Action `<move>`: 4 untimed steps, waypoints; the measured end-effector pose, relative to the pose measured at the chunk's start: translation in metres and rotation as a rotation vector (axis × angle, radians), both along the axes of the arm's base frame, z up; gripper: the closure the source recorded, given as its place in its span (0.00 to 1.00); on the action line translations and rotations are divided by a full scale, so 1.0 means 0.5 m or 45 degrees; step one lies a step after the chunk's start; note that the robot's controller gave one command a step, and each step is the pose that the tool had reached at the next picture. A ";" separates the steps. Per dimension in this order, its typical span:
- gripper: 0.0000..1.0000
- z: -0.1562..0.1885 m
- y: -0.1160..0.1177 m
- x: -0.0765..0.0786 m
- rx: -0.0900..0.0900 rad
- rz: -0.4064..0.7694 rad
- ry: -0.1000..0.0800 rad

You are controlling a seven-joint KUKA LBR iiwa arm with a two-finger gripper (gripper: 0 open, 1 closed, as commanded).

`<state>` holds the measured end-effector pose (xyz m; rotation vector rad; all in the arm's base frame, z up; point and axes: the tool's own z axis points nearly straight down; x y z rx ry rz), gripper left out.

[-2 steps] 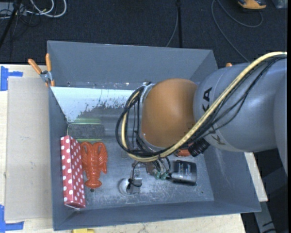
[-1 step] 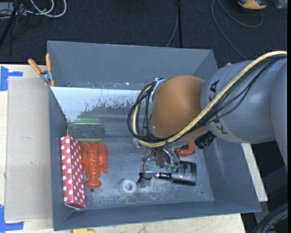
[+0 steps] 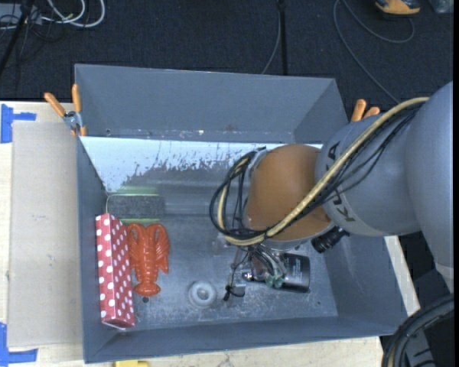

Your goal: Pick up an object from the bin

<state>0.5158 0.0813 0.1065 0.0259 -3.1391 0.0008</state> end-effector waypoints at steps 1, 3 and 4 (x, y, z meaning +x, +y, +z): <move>0.00 -0.032 -0.015 0.067 0.001 0.113 0.011; 0.00 0.020 -0.169 0.044 0.005 0.266 0.019; 0.00 0.068 -0.253 0.041 0.001 0.275 -0.005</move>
Offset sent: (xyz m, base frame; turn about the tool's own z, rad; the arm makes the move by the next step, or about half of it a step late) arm -0.0141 -0.0682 -0.0365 -0.1977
